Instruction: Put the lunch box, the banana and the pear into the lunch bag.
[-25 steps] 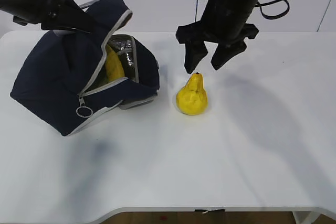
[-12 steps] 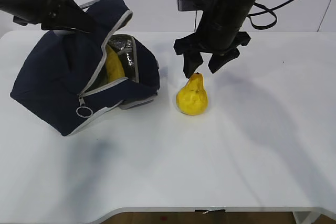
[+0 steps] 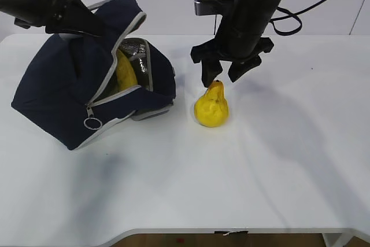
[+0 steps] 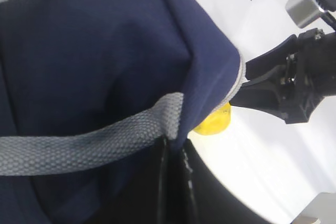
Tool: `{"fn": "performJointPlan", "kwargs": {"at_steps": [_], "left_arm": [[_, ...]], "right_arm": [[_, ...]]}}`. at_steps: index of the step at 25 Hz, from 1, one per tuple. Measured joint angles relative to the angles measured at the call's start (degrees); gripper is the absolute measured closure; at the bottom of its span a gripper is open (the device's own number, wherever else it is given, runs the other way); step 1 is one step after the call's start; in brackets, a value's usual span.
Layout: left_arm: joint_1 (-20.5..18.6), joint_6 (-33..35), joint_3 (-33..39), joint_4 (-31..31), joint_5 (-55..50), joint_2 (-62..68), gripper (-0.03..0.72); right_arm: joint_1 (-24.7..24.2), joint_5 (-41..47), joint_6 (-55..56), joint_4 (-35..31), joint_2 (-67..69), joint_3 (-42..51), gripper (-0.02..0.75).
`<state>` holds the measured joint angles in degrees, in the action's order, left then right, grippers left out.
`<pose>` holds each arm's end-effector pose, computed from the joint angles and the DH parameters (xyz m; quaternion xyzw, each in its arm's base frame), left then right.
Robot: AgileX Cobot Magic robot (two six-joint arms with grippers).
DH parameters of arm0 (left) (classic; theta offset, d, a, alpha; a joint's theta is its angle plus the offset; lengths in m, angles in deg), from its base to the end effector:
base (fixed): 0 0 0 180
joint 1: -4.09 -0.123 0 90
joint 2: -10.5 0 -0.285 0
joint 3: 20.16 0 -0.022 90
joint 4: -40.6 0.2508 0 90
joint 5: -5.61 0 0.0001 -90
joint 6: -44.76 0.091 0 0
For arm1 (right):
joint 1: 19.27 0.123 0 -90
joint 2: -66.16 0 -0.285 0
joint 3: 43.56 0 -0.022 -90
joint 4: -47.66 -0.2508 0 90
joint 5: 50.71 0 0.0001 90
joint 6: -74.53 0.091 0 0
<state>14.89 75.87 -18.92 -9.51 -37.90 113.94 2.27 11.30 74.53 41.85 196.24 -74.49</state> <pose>0.3525 -0.1162 0.3023 0.1104 0.8907 -0.3151 0.3086 0.4286 0.1779 0.2372 -0.1683 0.9709 0.0777 0.1516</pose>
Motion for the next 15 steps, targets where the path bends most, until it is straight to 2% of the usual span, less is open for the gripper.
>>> {"fn": "performJointPlan", "kwargs": {"at_steps": [15], "left_arm": [[0.00,0.00,0.00,0.00,-0.96,0.00,0.692]], "right_arm": [[0.00,0.34,0.41,-0.47,3.41,0.00,0.226]]}}
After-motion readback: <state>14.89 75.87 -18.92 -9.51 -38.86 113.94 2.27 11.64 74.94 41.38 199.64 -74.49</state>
